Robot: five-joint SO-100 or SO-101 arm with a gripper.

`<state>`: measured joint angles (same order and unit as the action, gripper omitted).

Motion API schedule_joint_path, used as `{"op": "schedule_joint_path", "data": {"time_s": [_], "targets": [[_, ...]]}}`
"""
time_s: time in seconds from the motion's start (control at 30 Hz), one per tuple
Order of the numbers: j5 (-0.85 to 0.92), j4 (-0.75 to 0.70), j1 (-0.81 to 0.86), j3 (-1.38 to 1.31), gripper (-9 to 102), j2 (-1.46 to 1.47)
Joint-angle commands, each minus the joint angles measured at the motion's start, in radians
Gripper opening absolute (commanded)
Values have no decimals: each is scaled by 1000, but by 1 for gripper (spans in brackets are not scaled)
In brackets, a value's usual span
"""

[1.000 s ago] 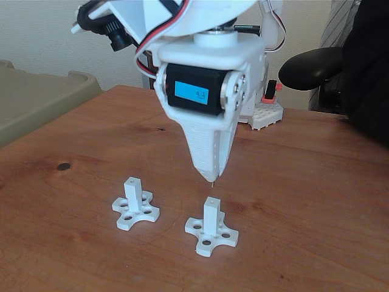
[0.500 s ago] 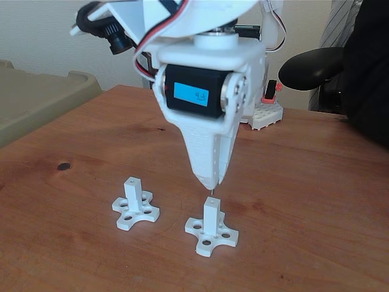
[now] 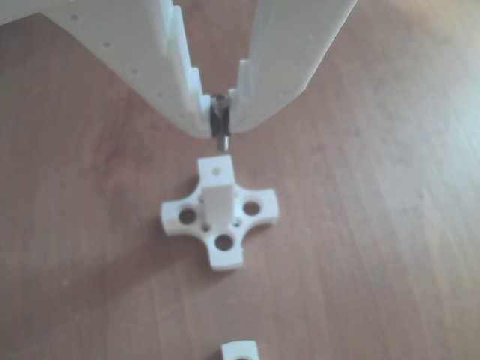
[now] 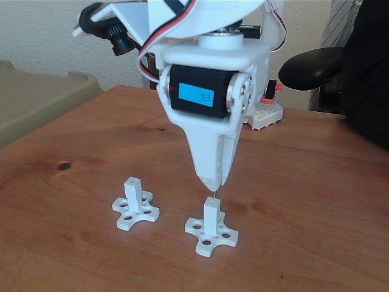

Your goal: Grab the screw and set it in the hole.

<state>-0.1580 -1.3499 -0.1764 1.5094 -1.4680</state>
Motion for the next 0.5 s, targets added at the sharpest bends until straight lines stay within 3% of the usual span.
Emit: {"op": "schedule_joint_path", "data": {"time_s": [0.0,0.47], "targets": [[-5,11,-3,-9,-4,-49],[-5,11,-2,3,-4,-44]]}}
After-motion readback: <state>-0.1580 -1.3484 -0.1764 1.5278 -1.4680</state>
